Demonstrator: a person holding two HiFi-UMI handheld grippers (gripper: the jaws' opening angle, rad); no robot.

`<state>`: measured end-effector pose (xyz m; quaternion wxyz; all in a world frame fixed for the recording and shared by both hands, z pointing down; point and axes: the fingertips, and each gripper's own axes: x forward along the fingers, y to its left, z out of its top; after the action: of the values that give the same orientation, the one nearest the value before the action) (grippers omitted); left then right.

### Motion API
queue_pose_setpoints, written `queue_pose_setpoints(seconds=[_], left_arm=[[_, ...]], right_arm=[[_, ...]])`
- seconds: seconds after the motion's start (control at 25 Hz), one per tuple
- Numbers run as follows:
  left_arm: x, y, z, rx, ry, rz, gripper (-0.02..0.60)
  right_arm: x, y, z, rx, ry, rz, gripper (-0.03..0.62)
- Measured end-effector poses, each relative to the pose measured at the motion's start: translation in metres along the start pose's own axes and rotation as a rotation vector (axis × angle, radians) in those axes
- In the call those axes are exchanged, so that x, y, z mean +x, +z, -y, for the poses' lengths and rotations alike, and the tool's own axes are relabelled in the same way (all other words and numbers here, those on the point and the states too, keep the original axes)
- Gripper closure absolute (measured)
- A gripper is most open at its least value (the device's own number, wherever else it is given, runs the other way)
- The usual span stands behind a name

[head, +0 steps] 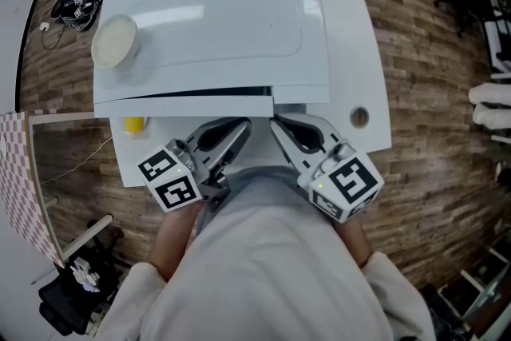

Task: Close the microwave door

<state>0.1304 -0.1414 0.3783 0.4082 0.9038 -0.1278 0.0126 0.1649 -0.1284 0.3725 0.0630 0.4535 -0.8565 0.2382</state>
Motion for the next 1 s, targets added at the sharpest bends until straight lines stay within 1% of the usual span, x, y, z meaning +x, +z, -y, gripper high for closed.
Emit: queue_pose_setpoints(seconds=[0.32,0.52,0.76,0.88,1.0], left_arm=[[0.0023,-0.0011,0.0001,0.002,-0.008,-0.017,0.568],[0.0026,0.0035,-0.0041,0.000,-0.001,-0.008,0.568],[0.0050,0.0032,-0.0032,0.007,-0.009,-0.021,0.568],[0.0066,0.0033,-0.0043,0.016,-0.003,-0.018,0.568],[0.0083,0.0029,-0.0043,0.016,-0.003,-0.022,0.568]], right_arm=[[0.0005,0.0009,0.0010,-0.019,-0.021,0.000,0.571],[0.0040,0.0035,0.0054,0.001,-0.049,0.002,0.571],[0.0048,0.0048,0.0059,0.013,-0.062,0.001,0.571],[0.0059,0.0056,0.0075,0.041,-0.079,-0.004,0.571],[0.0061,0.0064,0.0080,0.046,-0.095,-0.003,0.571]])
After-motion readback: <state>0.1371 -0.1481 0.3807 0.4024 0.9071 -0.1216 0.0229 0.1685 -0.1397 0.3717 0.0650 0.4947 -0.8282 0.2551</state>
